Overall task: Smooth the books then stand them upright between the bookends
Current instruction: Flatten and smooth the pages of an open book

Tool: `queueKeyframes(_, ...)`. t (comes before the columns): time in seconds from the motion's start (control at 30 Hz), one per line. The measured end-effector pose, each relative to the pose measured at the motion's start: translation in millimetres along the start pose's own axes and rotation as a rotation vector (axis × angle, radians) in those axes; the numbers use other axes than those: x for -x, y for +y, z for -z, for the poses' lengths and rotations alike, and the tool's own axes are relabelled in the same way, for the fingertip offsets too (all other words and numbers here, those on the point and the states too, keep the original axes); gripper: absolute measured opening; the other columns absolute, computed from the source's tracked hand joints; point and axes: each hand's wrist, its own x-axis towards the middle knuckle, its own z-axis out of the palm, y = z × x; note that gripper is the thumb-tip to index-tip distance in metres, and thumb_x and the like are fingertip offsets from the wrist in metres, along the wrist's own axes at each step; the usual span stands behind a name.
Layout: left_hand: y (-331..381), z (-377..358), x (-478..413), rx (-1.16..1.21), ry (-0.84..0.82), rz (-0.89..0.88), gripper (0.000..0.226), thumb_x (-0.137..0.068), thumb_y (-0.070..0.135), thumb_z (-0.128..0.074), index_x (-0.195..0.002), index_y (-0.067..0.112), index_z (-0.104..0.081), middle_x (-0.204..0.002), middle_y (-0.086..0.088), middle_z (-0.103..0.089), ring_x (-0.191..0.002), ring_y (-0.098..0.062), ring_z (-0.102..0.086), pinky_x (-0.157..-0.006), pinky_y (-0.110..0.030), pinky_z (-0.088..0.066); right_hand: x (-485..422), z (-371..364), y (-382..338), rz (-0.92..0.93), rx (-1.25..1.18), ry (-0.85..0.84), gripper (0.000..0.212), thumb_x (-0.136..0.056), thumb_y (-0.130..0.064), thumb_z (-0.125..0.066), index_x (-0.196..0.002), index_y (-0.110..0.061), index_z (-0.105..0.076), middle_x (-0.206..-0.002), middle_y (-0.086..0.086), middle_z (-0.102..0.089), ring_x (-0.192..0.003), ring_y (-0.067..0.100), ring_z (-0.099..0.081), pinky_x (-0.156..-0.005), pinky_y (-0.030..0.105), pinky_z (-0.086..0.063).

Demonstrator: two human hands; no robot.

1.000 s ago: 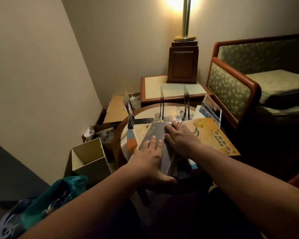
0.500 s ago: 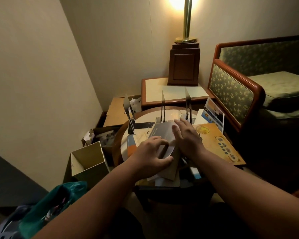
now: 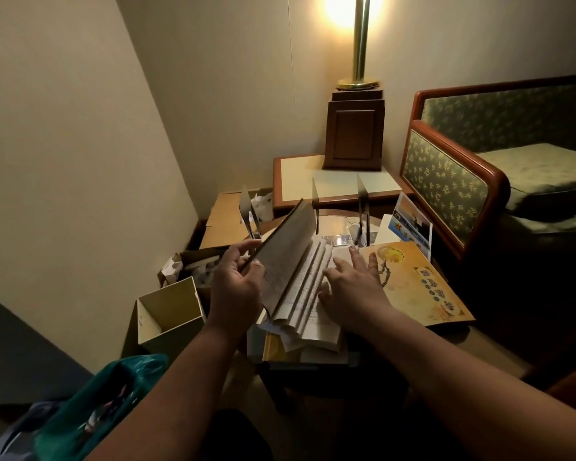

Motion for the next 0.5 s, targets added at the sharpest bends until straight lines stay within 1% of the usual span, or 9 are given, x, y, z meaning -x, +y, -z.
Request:
queueKeyframes(0.07, -1.2, 2.9, -0.5, -0.04, 0.047, -0.013, 0.027, -0.101, 0.018, -0.05, -0.125, 0.029, -0.056, -0.124, 0.001, -0.055, -0.112, -0.023, -0.059, -0.076, -0.044, -0.062, -0.3, 5.3, -8.0, 0.064, 0.011, 0.016, 0.063, -0.096, -0.037, -0.052, -0.152, -0.021, -0.029, -0.162, 0.006, -0.023, -0.152, 0.031, 0.003, -0.116, 0.053, 0.017)
queueKeyframes(0.1, -1.4, 3.5, -0.6, -0.055, 0.063, -0.018, 0.027, -0.101, 0.018, -0.05, -0.126, 0.028, -0.056, -0.123, 0.003, -0.055, -0.113, -0.023, -0.059, -0.076, -0.045, -0.062, -0.3, 9.9, -13.7, 0.105, -0.004, 0.022, 0.067, -0.096, -0.029, -0.053, -0.155, -0.02, -0.022, -0.163, 0.006, -0.021, -0.152, 0.028, 0.0, -0.119, 0.052, 0.011)
queueKeyframes(0.13, -1.5, 3.8, -1.1, -0.067, 0.075, -0.017, 0.028, -0.101, 0.018, -0.05, -0.127, 0.027, -0.056, -0.121, 0.004, -0.056, -0.112, -0.023, -0.059, -0.075, -0.044, -0.062, -1.2, 14.1, -18.9, 0.148, -0.022, 0.019, 0.066, -0.096, -0.023, -0.052, -0.155, -0.018, -0.022, -0.163, 0.005, -0.021, -0.152, 0.025, -0.005, -0.122, 0.049, 0.001)
queueKeyframes(0.23, -3.5, 6.9, -4.3, -0.098, 0.108, -0.014, 0.027, -0.102, 0.018, -0.049, -0.127, 0.024, -0.056, -0.117, 0.009, -0.056, -0.109, -0.021, -0.06, -0.074, -0.042, -0.063, -4.9, 26.5, -29.0, 0.221, -0.083, 0.022, 0.044, -0.102, -0.025, -0.046, -0.145, -0.016, -0.045, -0.161, 0.005, -0.026, -0.146, 0.024, -0.028, -0.114, 0.043, -0.031)
queueKeyframes(0.3, -5.4, 10.8, -8.8, -0.163, 0.154, -0.045, 0.024, -0.101, 0.019, -0.051, -0.124, 0.022, -0.057, -0.118, 0.007, -0.057, -0.108, -0.018, -0.061, -0.07, -0.034, -0.063, -8.0, 30.4, -31.1, 0.168, -0.15, -0.004, 0.039, -0.103, -0.036, -0.045, -0.134, -0.016, -0.055, -0.16, 0.009, -0.027, -0.14, 0.029, -0.04, -0.104, 0.039, -0.044)
queueKeyframes(0.37, -7.3, 16.5, -14.3, -0.272, 0.203, -0.067, 0.02, -0.1, 0.017, -0.054, -0.12, 0.021, -0.056, -0.116, 0.007, -0.056, -0.101, -0.01, -0.058, -0.058, -0.015, -0.056, -11.6, 25.3, -30.9, 0.125, -0.139, -0.078, 0.044, -0.1, -0.045, -0.047, -0.131, -0.014, -0.055, -0.16, 0.012, -0.026, -0.141, 0.03, -0.037, -0.106, 0.041, -0.042)
queueKeyframes(0.4, -8.3, 20.0, -17.4, -0.325, 0.212, -0.063, 0.022, -0.1, 0.017, -0.056, -0.121, 0.021, -0.056, -0.115, 0.006, -0.056, -0.097, -0.008, -0.056, -0.052, -0.01, -0.051, -13.9, 19.5, -29.8, 0.121, -0.102, -0.106, 0.049, -0.099, -0.048, -0.047, -0.134, -0.014, -0.052, -0.16, 0.012, -0.027, -0.143, 0.03, -0.033, -0.11, 0.043, -0.038)
queueKeyframes(0.43, -10.0, 24.5, -20.9, -0.375, 0.209, -0.058, 0.024, -0.099, 0.018, -0.057, -0.123, 0.019, -0.056, -0.116, 0.003, -0.057, -0.097, -0.009, -0.057, -0.049, -0.009, -0.049, -15.8, 13.9, -28.8, 0.124, -0.063, -0.118, 0.052, -0.099, -0.05, -0.046, -0.138, -0.015, -0.048, -0.16, 0.012, -0.026, -0.146, 0.03, -0.026, -0.114, 0.045, -0.032)
queueKeyframes(0.5, -15.1, 34.7, -28.6, -0.476, 0.195, -0.057, 0.031, -0.097, 0.02, -0.061, -0.127, 0.017, -0.056, -0.12, -0.004, -0.061, -0.102, -0.019, -0.063, -0.049, -0.011, -0.049, -19.1, 5.0, -26.3, 0.126, -0.004, -0.123, 0.06, -0.099, -0.057, -0.038, -0.145, -0.018, -0.041, -0.163, 0.01, -0.016, -0.151, 0.032, -0.004, -0.12, 0.05, -0.011)
